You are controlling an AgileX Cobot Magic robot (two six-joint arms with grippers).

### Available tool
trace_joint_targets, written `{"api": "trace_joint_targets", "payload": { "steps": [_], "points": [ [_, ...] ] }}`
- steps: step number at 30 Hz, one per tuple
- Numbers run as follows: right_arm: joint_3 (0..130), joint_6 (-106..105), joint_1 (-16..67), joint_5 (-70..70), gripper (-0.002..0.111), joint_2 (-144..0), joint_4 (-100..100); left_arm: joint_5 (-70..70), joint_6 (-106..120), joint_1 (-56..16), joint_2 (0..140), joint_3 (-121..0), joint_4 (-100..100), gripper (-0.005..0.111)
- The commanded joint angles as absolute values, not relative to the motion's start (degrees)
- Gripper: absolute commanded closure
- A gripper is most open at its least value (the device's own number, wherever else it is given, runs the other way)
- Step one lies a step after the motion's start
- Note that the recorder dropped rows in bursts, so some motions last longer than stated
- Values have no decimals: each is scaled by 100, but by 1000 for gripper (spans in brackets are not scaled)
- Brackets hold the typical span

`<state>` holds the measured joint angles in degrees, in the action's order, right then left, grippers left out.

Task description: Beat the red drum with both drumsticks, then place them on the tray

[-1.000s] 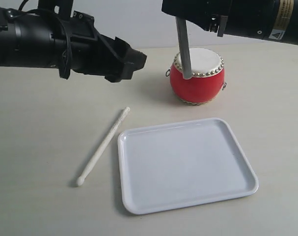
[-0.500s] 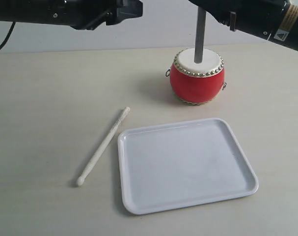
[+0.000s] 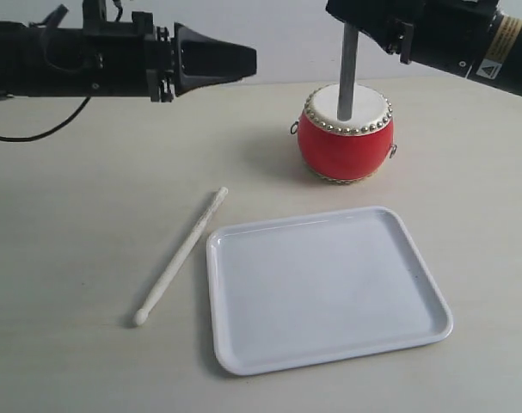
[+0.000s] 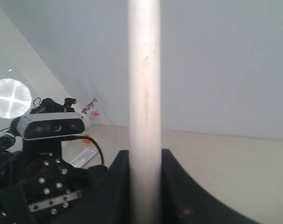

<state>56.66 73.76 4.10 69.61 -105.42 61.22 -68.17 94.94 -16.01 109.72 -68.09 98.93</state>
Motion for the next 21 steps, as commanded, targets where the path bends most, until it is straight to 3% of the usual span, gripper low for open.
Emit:
{"api": "trace_joint_targets", "payload": {
  "steps": [1,21],
  "points": [
    [5701,7527,774,6996,108,-10544,6148,-6996,10099,-1795,11135,-6845,9995,39],
    [5701,7761,1588,6996,108,-10533,5867,-6996,10430,-2010,11151,-6845,9995,39]
  ]
}}
